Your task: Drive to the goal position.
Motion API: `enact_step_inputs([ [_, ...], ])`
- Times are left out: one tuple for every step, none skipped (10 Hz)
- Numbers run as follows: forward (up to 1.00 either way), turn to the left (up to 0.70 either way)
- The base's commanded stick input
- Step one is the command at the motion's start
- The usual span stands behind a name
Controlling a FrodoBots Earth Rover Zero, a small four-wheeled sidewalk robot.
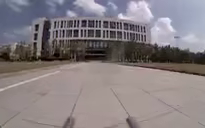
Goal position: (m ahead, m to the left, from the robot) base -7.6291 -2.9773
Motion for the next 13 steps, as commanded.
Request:
enact_step_inputs([
  [0.70, 0.05],
  [0.70, 0.05],
  [0.70, 0.05],
  [0.70, 0.05],
  [0.70, 0.05],
  [0.70, 0.05],
  [0.70, 0.05],
  [0.70, 0.05],
  [0.70, 0.05],
  [0.70, 0.05],
  [0.70, 0.05],
  [0.70, 0.05],
  [0.70, 0.05],
])
